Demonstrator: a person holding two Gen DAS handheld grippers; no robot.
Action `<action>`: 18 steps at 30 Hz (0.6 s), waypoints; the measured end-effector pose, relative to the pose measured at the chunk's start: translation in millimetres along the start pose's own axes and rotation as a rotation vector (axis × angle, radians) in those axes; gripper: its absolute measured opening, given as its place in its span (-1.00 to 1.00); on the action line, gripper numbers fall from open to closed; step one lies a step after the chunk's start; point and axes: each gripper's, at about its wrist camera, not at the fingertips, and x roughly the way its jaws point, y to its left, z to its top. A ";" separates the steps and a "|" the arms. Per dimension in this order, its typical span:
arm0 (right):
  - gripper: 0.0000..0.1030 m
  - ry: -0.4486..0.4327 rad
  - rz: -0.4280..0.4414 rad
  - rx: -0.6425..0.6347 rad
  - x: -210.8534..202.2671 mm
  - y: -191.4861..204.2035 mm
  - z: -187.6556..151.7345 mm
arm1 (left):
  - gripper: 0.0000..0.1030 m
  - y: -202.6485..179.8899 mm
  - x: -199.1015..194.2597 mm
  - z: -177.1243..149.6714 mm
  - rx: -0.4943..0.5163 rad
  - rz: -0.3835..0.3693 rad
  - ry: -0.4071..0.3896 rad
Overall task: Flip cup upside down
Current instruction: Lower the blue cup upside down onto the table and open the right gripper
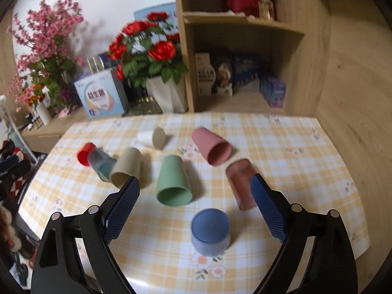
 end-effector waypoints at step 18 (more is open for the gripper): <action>0.72 -0.074 0.011 -0.016 -28.8 26.7 -4.0 | 0.88 -6.9 -28.8 -2.7 0.011 -0.002 -0.091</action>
